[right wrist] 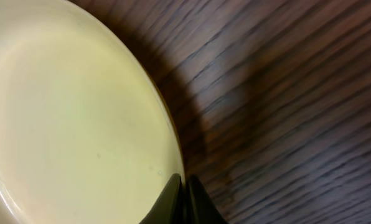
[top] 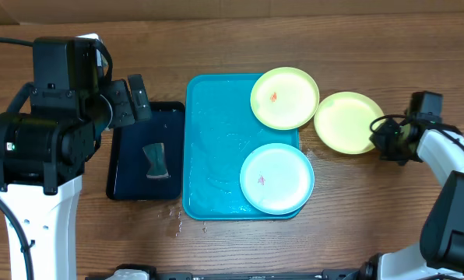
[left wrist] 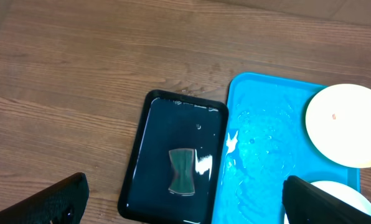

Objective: Clean dirty plates on tray and stack at the side
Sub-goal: 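Carry the yellow plate right and set it on the table, then move the right gripper to the white plate and grip its rim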

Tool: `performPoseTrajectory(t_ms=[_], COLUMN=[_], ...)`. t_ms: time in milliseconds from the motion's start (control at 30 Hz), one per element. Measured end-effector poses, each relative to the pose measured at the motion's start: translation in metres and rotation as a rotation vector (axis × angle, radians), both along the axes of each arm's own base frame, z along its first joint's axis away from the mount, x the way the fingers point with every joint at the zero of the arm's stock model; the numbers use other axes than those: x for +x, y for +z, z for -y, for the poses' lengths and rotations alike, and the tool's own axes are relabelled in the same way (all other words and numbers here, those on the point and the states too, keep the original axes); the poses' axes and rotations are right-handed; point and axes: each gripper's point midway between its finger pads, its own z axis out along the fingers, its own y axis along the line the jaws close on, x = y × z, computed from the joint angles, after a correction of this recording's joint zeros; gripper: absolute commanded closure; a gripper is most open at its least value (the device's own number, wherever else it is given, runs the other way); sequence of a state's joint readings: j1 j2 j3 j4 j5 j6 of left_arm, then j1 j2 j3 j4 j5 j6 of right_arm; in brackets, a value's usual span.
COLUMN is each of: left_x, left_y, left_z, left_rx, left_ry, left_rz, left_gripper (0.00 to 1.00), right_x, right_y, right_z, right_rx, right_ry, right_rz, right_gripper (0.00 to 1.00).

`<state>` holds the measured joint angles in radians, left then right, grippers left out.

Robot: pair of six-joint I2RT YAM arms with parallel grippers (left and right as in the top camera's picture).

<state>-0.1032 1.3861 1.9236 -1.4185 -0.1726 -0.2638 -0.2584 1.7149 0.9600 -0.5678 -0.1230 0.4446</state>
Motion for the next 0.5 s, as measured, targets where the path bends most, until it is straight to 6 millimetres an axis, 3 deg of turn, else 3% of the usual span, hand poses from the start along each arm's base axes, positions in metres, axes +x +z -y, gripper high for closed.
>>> performPoseTrajectory(t_ms=[67,300,433,500], left_x=[0.000,0.000,0.000,0.000], left_y=[0.000,0.000,0.000,0.000], left_z=[0.000,0.000,0.000,0.000], left_rx=[0.000,0.000,0.000,0.000], left_ry=[0.000,0.000,0.000,0.000], left_rz=[0.000,0.000,0.000,0.000], left_gripper=[0.00,0.00,0.00,0.00], right_x=[0.001,0.001,-0.021,-0.027], right_y=[0.000,-0.001,0.000,0.013], right_z=[-0.007,-0.020,-0.026,-0.031], right_rx=[0.000,0.002,0.036,0.067], right_ry=[0.019,0.057,0.061,0.075], right_rz=[0.001,-0.009,-0.116,-0.167], right_gripper=[0.87,0.75,0.74,0.73])
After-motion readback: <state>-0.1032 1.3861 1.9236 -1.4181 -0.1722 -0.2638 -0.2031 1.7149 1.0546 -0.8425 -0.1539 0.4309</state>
